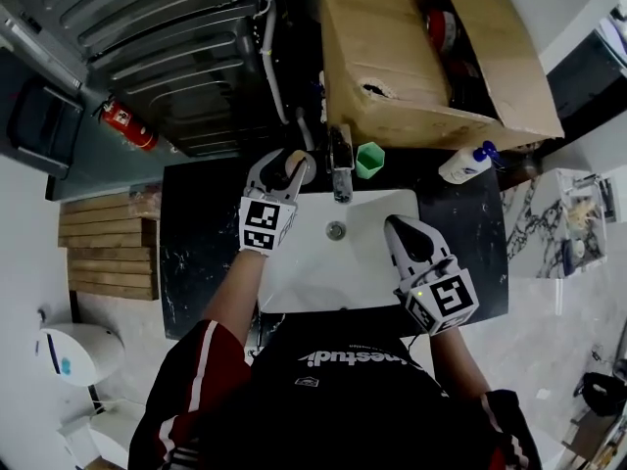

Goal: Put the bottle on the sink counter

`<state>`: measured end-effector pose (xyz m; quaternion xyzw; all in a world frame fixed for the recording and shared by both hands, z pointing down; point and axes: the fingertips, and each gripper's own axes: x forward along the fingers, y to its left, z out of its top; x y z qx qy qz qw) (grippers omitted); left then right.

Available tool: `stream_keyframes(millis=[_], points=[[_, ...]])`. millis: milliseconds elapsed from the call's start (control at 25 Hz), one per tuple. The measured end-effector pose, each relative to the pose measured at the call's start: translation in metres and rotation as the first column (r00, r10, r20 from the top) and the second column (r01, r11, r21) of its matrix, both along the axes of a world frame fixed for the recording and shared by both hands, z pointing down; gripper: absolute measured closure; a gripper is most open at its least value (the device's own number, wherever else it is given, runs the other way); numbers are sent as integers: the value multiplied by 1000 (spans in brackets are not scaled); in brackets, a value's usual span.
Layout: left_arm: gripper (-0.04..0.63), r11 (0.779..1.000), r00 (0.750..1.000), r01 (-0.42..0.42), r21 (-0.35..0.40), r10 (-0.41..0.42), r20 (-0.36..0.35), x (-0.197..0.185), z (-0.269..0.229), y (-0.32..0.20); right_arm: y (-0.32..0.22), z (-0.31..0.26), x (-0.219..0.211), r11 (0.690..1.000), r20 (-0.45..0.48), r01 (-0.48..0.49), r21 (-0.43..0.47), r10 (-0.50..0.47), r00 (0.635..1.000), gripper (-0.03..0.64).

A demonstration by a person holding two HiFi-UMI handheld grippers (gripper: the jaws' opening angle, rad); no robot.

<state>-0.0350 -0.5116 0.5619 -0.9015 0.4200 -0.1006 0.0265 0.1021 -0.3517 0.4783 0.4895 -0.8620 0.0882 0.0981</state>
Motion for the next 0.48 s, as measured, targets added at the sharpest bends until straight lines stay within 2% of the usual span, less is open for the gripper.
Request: stream_keyframes(millis=[120, 240, 480], points=[[491, 999, 1000, 1, 36, -1, -1, -10, -23, 30, 22, -13, -4, 1000, 4, -5, 17, 5, 1000, 577], [532, 999, 999, 17, 50, -16, -33, -22, -43, 61, 44, -25, -11, 999, 2, 9, 49, -9, 1000, 577], [572, 992, 998, -2, 129, 11, -67, -40, -92, 143, 90, -47, -30, 994, -26, 33, 107, -30, 999, 577]])
